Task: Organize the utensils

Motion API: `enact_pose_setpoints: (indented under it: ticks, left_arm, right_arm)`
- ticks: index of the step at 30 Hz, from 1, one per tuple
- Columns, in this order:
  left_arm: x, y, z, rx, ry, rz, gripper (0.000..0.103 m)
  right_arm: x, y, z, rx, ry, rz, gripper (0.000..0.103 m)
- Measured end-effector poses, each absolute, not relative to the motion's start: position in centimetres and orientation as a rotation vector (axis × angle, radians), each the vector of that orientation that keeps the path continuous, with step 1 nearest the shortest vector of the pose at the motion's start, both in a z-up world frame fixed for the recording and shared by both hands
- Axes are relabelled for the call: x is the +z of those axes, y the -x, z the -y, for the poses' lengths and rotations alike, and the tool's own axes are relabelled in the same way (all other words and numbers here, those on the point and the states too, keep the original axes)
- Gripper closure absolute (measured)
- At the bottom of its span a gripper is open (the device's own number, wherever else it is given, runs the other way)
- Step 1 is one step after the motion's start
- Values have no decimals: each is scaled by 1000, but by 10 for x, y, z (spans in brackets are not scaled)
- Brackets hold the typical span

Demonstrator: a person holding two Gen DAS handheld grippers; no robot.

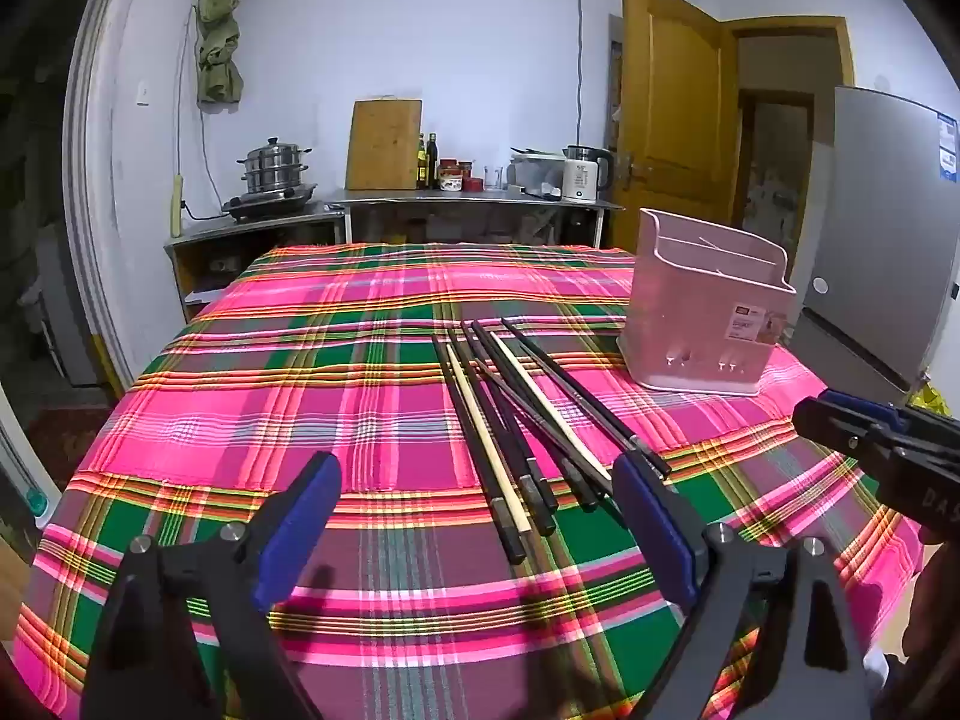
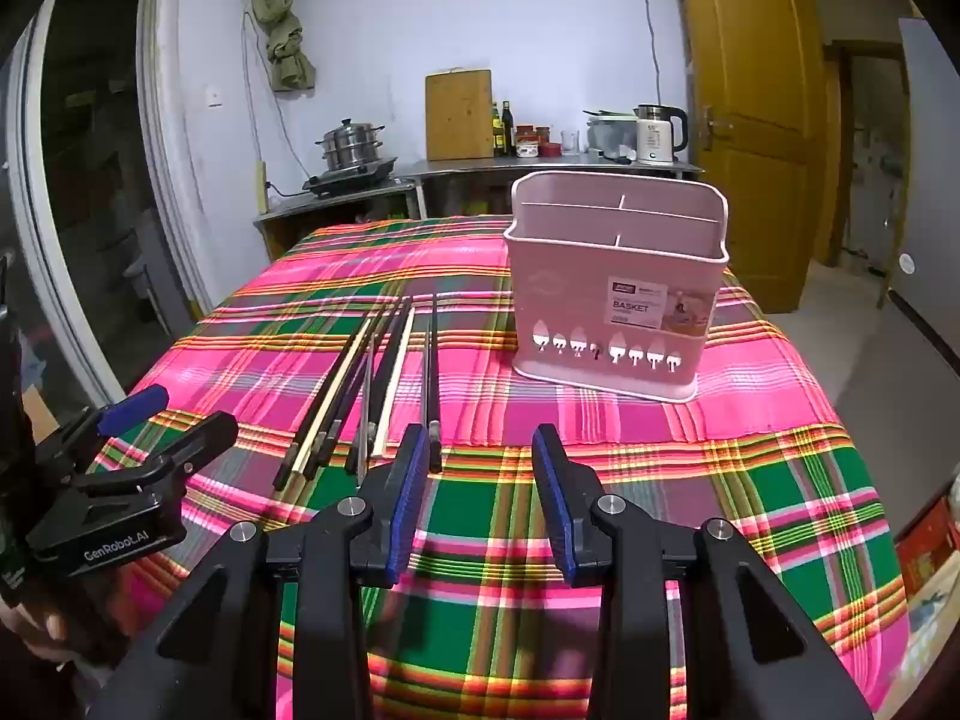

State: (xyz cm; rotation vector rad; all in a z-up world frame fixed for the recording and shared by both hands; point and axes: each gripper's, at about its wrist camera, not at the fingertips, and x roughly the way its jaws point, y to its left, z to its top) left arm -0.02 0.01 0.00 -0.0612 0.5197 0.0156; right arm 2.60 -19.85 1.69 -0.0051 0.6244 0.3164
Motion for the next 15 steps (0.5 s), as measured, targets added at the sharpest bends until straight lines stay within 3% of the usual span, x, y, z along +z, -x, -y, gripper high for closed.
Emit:
enact_pose_setpoints:
  ticks: [15]
  left_arm:
    - [-1,0,4,10,64,-527,10]
  right_arm:
    - [18,-25,199,313,6,-622,66]
